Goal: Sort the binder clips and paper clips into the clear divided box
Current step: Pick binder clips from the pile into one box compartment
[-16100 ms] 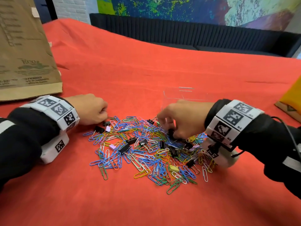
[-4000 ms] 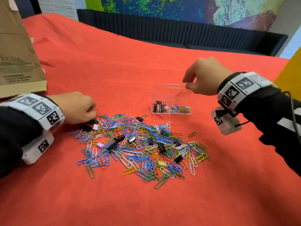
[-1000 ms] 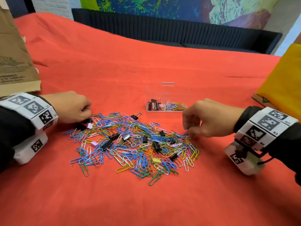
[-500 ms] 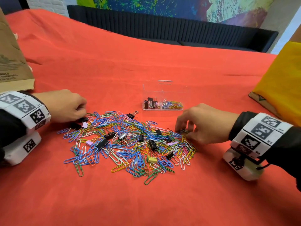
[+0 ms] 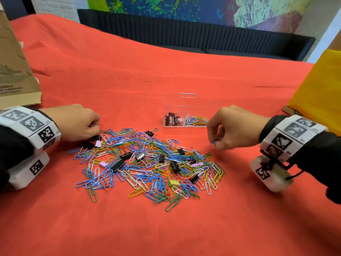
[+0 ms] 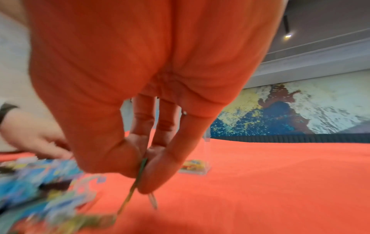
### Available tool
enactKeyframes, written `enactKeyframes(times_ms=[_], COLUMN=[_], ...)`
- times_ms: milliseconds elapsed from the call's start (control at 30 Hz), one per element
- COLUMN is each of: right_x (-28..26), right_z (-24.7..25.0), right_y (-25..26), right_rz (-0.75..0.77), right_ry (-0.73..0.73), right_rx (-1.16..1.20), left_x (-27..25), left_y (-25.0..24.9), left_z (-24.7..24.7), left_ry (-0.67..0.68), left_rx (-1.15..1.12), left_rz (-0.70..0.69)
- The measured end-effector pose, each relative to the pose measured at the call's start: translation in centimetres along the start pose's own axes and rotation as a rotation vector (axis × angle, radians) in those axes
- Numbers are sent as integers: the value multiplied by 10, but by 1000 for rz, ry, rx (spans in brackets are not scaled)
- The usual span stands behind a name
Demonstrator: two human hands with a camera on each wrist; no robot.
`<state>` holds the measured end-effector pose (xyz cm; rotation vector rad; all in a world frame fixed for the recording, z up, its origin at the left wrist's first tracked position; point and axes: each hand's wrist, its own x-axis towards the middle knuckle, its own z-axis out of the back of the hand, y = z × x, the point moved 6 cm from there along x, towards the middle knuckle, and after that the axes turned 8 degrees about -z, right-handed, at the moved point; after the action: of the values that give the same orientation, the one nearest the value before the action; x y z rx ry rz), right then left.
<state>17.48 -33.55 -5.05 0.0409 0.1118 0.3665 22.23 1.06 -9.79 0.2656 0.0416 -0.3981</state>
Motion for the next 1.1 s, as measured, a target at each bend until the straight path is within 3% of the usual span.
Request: enactKeyframes(times_ms=[100,233,300,567,833,933,1100], right_x=[8,32,45,66,46,25,-10], right_z=[29,67,71,52,55,47,-11], right_y=[-12,-23,-22,-22,-27,-11,21], right_rz=[-47,-77,-92,-90,-54,14,188], right_ry=[-143,-478,-572,-575,-587,-472,156], right_rx=[172,355,394,255,245,182,86], left_x=[-1,-2,-2,-1,-1,-1,-1], left_y=[-1,-2,-2,0,1,1,1], left_z=[2,3,2,2,0,0,0], left_ry=[-4,5,3,2,1,2,0], left_rx=[-2,-10,-13,-30,-24,-19,-12], left_rz=[3,13,15,10,3,5,6])
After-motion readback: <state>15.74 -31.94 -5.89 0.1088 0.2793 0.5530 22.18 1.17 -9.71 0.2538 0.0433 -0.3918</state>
